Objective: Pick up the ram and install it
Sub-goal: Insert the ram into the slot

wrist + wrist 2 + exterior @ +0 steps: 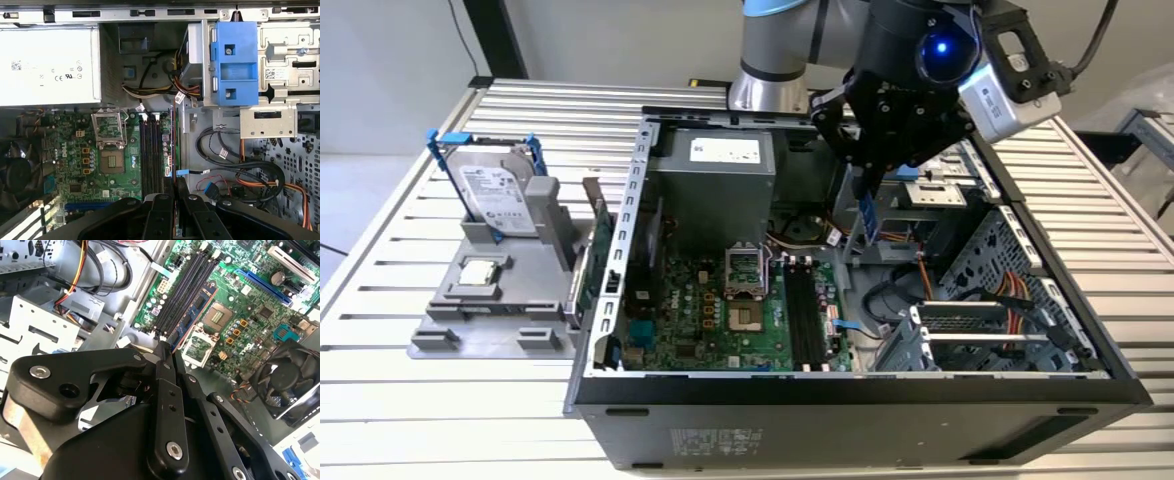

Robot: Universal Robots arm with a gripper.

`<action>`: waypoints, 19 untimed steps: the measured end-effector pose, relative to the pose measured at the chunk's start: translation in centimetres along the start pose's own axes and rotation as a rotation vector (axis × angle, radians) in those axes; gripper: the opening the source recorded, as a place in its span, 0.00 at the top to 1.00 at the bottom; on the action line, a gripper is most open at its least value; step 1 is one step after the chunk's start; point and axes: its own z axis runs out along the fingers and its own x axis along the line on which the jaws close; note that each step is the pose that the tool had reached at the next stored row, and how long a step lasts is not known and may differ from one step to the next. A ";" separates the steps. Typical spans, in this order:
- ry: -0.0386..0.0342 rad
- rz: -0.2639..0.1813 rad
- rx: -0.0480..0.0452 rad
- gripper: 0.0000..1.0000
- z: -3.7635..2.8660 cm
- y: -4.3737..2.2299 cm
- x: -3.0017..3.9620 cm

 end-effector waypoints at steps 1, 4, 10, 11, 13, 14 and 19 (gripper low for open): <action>-0.0001 0.000 0.0021 1.00 0.11 0.00 0.00; -0.0003 0.000 0.0040 1.00 0.47 -0.01 0.01; -0.0003 0.001 0.0045 1.00 1.35 -0.03 0.02; -0.0003 0.002 0.0045 1.00 1.51 -0.03 0.02; -0.0004 0.005 0.0047 1.00 1.78 -0.04 0.03; -0.0004 0.008 0.0049 1.00 1.91 -0.04 0.03; -0.0007 0.019 0.0051 1.00 2.68 -0.05 0.05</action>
